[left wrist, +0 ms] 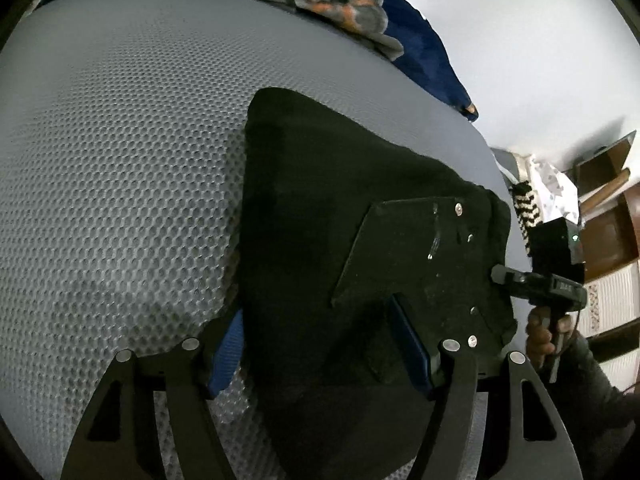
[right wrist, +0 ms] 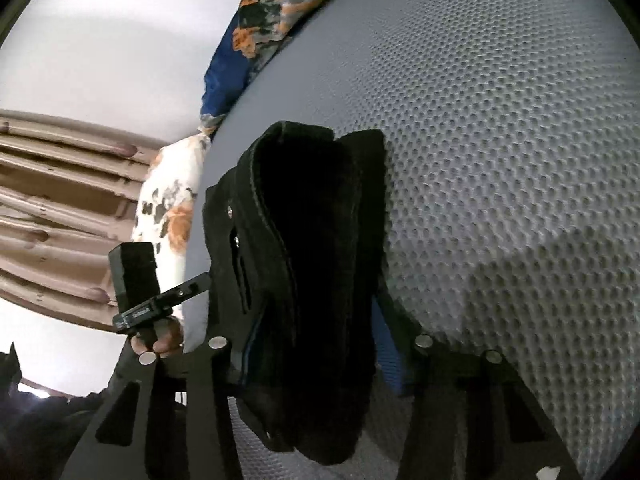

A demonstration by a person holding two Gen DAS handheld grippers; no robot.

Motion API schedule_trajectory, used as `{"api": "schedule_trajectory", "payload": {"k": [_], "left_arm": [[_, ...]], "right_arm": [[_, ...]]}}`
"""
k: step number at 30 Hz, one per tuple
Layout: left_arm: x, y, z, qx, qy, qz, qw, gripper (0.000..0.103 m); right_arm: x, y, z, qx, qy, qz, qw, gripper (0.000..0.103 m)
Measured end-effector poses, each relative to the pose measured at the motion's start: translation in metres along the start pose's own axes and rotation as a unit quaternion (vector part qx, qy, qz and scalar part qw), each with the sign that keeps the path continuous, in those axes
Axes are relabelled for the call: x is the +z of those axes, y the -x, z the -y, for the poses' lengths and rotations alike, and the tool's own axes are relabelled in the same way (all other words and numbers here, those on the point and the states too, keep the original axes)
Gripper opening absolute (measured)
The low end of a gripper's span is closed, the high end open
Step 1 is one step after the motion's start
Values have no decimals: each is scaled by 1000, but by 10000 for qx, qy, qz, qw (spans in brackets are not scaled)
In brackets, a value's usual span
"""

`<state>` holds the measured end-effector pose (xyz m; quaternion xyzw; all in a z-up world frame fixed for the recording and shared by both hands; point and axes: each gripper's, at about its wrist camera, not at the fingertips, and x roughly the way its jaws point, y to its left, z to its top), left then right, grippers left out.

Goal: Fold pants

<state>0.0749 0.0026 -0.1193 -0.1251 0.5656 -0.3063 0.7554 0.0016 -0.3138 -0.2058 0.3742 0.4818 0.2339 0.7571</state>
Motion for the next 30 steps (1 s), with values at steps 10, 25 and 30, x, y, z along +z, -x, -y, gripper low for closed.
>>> {"api": "schedule_trajectory", "payload": {"k": [10, 25, 30], "left_arm": [[18, -15, -2, -119, 221, 251, 9994, 48], [12, -14, 20, 943, -194, 259, 9950, 32], [9, -13, 34, 1378, -504, 277, 9888, 25]], "right_arm": [[8, -10, -6, 137, 97, -29, 9999, 44], [8, -19, -31, -478, -85, 182, 9987, 38], [5, -18, -40, -639, -228, 410, 9969, 28]]}}
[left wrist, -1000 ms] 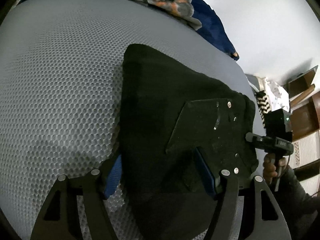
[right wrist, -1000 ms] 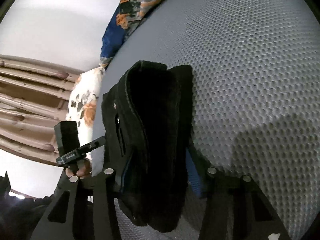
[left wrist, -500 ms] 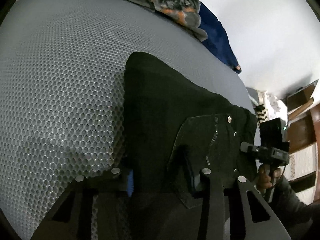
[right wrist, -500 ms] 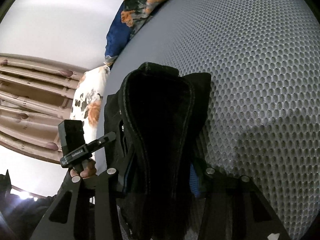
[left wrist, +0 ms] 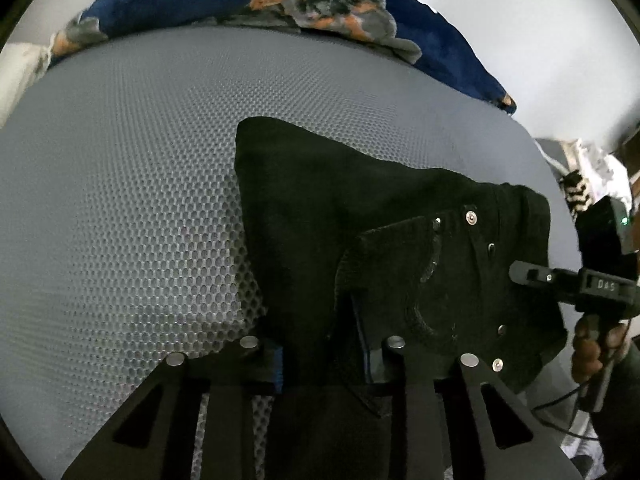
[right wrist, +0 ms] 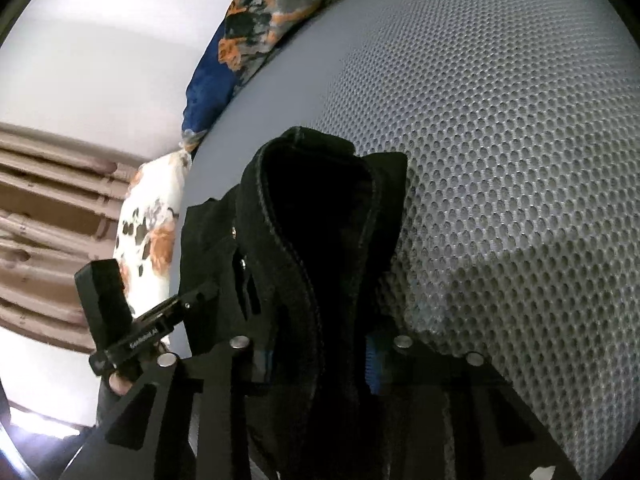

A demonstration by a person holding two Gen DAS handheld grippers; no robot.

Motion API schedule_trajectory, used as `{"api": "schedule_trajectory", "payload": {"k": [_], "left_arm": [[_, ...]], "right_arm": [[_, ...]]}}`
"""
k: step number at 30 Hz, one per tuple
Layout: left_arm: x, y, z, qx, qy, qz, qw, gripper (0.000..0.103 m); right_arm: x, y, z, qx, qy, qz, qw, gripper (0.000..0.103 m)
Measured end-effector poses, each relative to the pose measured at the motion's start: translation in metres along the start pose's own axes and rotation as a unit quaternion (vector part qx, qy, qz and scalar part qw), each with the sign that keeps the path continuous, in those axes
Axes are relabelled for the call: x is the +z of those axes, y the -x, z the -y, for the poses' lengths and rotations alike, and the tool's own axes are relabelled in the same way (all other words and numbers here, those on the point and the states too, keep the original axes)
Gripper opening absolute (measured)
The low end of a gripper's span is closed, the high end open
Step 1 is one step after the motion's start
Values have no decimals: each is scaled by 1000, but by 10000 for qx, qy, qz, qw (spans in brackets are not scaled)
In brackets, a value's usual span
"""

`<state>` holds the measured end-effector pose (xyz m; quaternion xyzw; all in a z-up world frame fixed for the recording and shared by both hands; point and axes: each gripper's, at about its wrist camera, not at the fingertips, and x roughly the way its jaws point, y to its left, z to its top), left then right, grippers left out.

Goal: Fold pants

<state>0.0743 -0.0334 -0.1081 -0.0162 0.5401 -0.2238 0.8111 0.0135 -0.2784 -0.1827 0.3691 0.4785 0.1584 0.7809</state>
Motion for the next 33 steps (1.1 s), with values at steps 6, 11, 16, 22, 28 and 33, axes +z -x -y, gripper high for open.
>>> {"api": "schedule_trajectory", "payload": {"k": [6, 11, 16, 22, 28, 33], "left_arm": [[-1, 6, 5, 196, -45, 71, 9998, 19], [-1, 14, 9, 239, -91, 148, 9996, 15], [-1, 25, 11, 229, -125, 229, 9994, 14], [7, 34, 10, 206, -150, 336, 9991, 14], [26, 37, 8, 245, -231, 437, 9985, 14], [44, 37, 6, 257, -270, 502, 9980, 14]], "right_arm": [[-2, 4, -25, -343, 135, 192, 9991, 23], [-3, 6, -45, -431, 233, 280, 9984, 22], [-1, 4, -61, -443, 335, 308, 9980, 22], [9, -5, -75, -409, 361, 334, 9980, 21], [30, -9, -81, -406, 474, 342, 9975, 21], [51, -8, -83, -425, 582, 340, 9968, 21]]}}
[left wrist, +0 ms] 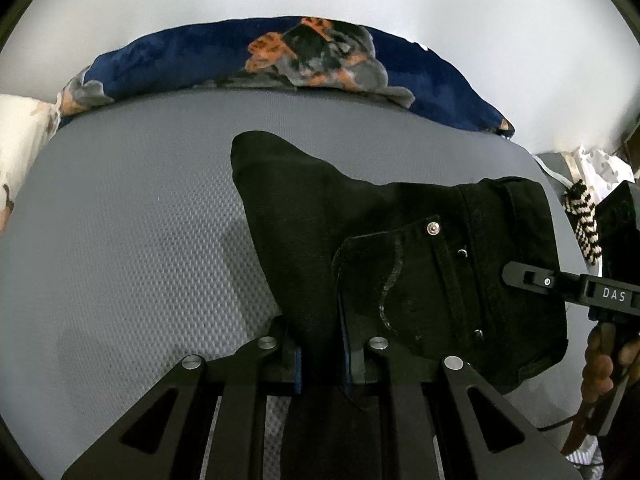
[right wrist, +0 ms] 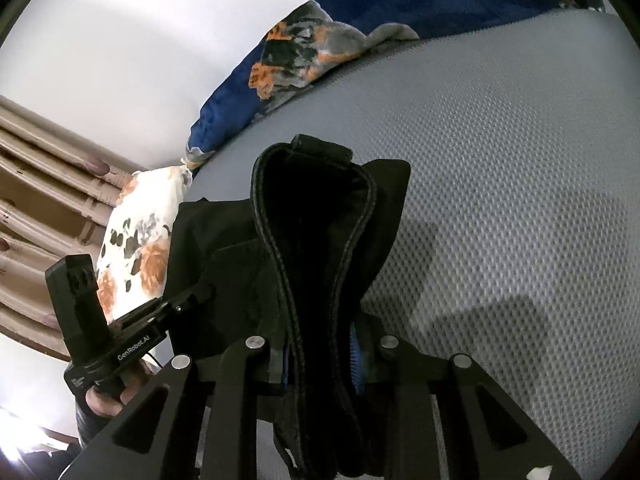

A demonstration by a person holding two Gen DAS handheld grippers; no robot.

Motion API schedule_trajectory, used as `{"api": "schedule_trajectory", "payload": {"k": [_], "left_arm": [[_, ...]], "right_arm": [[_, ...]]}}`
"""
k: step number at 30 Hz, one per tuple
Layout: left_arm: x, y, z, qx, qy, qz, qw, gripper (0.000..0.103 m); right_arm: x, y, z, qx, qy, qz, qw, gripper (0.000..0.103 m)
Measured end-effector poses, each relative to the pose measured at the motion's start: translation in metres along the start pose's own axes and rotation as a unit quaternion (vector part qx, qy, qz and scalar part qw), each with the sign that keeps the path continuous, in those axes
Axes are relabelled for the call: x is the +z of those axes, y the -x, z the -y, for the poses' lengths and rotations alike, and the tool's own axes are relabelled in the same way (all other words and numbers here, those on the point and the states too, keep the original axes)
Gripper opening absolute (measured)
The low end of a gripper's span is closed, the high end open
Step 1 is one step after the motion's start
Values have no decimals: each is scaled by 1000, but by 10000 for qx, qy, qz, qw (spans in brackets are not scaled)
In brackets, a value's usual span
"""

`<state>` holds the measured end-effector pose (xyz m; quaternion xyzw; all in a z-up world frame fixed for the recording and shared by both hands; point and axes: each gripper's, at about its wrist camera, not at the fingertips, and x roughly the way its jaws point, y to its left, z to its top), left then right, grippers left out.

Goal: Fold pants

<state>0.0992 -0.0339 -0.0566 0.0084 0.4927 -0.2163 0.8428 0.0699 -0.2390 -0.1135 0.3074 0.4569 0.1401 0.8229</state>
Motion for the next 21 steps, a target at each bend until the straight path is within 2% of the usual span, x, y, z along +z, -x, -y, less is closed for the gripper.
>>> {"api": "schedule_trajectory", "payload": {"k": [21], "left_arm": [[66, -31, -18, -17, 56, 129, 9999, 14]], "right_arm": [[63, -15, 4, -102, 109, 15, 9999, 21]]}}
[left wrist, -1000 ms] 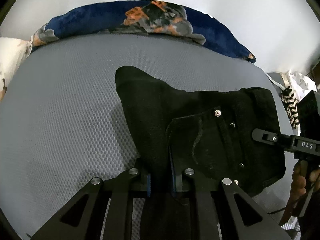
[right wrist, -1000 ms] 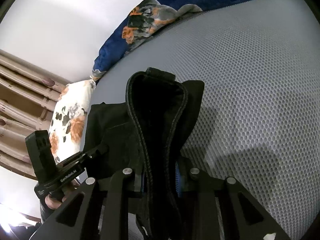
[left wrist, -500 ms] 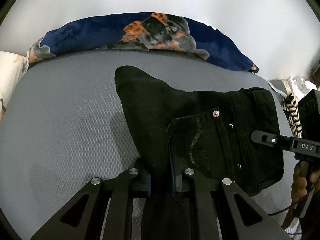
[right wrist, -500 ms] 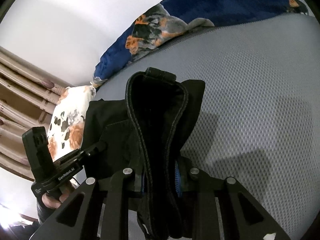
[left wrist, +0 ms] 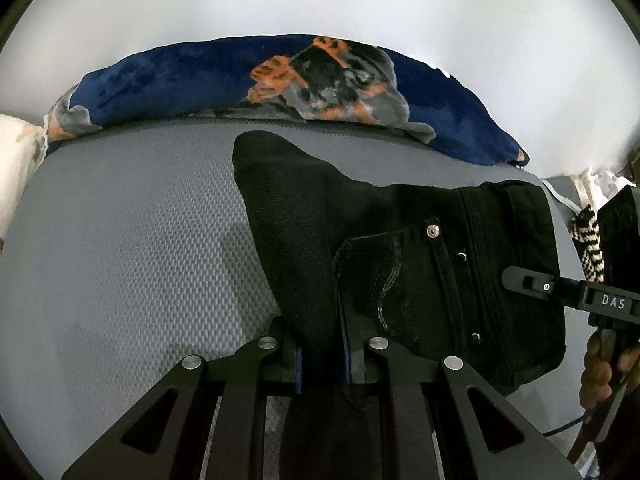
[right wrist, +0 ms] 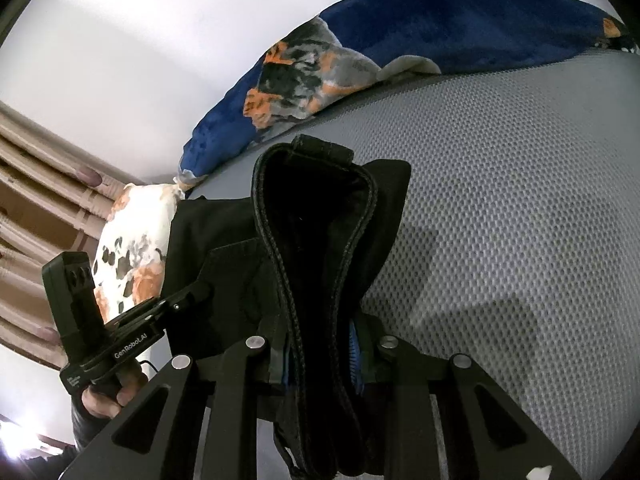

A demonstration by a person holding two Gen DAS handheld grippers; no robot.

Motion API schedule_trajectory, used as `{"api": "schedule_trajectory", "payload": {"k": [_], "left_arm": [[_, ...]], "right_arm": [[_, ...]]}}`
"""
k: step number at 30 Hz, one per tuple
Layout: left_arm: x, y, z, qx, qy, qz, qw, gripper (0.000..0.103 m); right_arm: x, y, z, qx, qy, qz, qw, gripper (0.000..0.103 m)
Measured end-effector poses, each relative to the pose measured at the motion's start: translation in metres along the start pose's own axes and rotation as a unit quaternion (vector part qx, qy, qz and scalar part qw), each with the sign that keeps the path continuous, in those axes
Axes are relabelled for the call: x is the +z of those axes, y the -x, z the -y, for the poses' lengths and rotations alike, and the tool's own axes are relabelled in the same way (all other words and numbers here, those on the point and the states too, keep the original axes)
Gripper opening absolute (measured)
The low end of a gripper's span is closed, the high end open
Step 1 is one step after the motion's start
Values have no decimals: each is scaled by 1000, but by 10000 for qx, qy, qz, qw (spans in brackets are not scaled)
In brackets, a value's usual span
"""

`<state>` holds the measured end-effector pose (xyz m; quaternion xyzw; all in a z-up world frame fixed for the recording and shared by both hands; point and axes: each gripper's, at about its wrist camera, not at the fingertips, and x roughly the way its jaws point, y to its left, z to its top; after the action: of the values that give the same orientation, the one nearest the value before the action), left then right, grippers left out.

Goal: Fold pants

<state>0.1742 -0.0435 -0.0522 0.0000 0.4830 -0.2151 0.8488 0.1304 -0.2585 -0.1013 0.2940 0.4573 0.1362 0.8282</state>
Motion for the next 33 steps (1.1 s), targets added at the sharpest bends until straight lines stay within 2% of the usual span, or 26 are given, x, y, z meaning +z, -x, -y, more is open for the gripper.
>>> {"api": "schedule_trajectory", "payload": {"k": [9, 17, 21, 22, 24, 26, 30, 33], "left_arm": [[24, -21, -11, 0, 114, -68, 9999, 14], [39, -41, -17, 82, 81, 21, 9999, 14], [38, -59, -22, 194, 43, -56, 9998, 15], [37, -62, -24, 231, 53, -69, 9997, 15], [32, -70, -30, 240, 99, -67, 9996, 22], [28, -76, -35, 259, 158, -81, 9995, 29], [23, -81, -37, 406, 141, -7, 9991, 44], [20, -80, -40, 428, 173, 18, 9989, 48]], "right_arm": [[24, -16, 3, -121, -59, -26, 9999, 21], [40, -30, 13, -241, -173, 91, 9995, 21], [41, -45, 21, -731, -44, 117, 9972, 22], [40, -48, 24, -861, -47, 129, 9962, 25], [37, -54, 30, -1079, -3, 125, 9941, 32], [35, -59, 32, -1288, 51, 168, 9915, 45], [34, -59, 35, -1375, 13, 243, 9902, 48], [29, -55, 33, -1535, 77, 255, 9878, 50]]}}
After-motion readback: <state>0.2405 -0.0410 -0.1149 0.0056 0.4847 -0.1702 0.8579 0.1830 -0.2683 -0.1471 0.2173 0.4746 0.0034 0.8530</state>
